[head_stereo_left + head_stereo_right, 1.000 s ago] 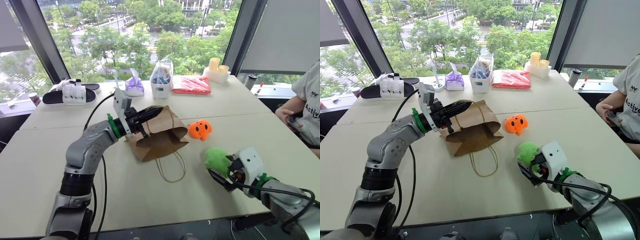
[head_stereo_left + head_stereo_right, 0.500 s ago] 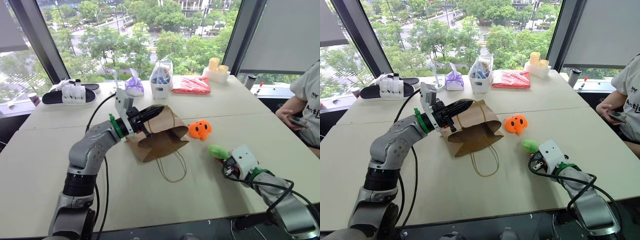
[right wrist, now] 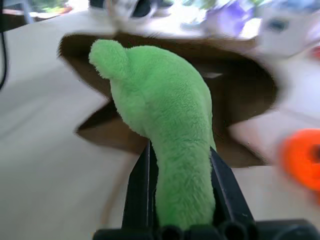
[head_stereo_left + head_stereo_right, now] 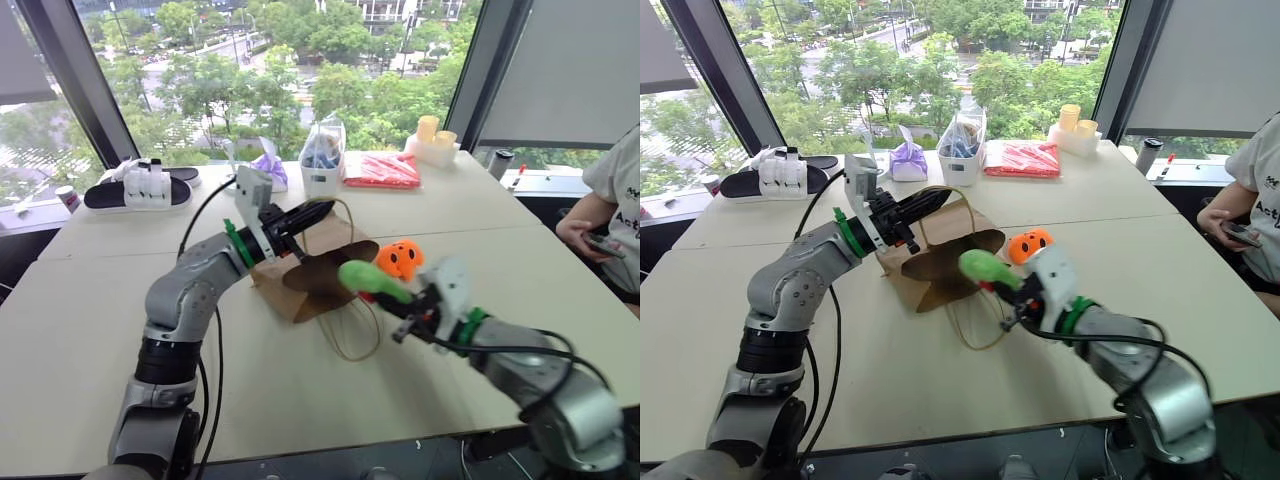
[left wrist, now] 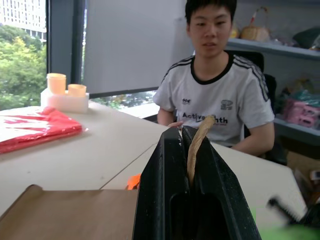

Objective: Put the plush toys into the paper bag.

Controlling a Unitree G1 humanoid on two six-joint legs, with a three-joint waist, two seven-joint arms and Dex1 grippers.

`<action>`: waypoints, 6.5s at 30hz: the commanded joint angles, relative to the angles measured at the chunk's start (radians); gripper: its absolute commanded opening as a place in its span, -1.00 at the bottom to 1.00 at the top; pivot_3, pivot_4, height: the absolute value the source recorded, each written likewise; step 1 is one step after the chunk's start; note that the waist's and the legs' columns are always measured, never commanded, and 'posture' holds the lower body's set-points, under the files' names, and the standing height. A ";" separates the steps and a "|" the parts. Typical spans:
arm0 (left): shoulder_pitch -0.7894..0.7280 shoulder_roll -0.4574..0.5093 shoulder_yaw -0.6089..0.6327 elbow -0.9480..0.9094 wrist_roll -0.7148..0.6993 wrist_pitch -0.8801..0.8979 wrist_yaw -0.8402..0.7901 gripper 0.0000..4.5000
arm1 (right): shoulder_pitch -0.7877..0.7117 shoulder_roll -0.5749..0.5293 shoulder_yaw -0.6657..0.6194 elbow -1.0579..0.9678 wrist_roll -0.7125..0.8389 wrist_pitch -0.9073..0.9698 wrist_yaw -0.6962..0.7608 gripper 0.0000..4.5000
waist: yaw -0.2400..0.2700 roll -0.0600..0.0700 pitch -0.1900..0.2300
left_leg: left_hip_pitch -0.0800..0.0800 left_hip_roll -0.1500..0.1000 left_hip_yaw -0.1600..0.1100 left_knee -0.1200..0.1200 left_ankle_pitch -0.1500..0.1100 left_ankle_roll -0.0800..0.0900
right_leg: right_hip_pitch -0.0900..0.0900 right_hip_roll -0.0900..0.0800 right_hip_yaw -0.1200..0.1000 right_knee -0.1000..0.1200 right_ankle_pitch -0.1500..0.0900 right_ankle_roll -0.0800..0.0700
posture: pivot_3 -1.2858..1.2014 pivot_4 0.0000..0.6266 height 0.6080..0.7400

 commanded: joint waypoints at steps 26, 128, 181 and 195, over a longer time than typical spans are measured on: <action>0.048 -0.052 0.059 -0.084 -0.046 0.008 0.130 -1.00 | -0.296 0.157 0.088 0.347 -0.189 -0.254 0.081 0.99 | -0.001 0.001 0.000 | -0.001 -0.001 -0.001 -0.002 0.000 0.000 | -0.004 0.000 0.000 0.002 0.001 -0.001 | 0.03 -0.52 1.00; 0.003 -0.048 0.060 -0.046 -0.117 0.016 0.102 -1.00 | 0.108 0.054 -0.043 0.217 -0.076 -0.089 -0.072 1.00 | -0.001 0.002 0.000 | -0.004 0.000 0.000 0.000 0.000 -0.001 | -0.004 0.001 0.001 -0.001 0.001 -0.001 | 0.03 -0.52 1.00; 0.005 0.101 0.121 0.119 -0.079 0.066 -0.069 1.00 | -0.376 -0.085 -0.311 0.094 0.202 0.160 0.013 0.96 | -0.002 0.002 0.001 | -0.005 0.000 -0.001 -0.001 0.000 0.000 | -0.006 0.000 0.001 0.000 0.001 0.000 | 0.03 -0.52 1.00; 0.202 0.265 0.117 -0.021 -0.174 0.226 -0.174 1.00 | -0.295 -0.117 -0.586 0.157 0.276 0.143 -0.104 0.96 | 0.003 0.002 0.001 | -0.006 0.000 -0.001 -0.001 0.000 0.000 | -0.006 0.000 0.001 -0.001 0.001 0.000 | 0.03 -0.52 1.00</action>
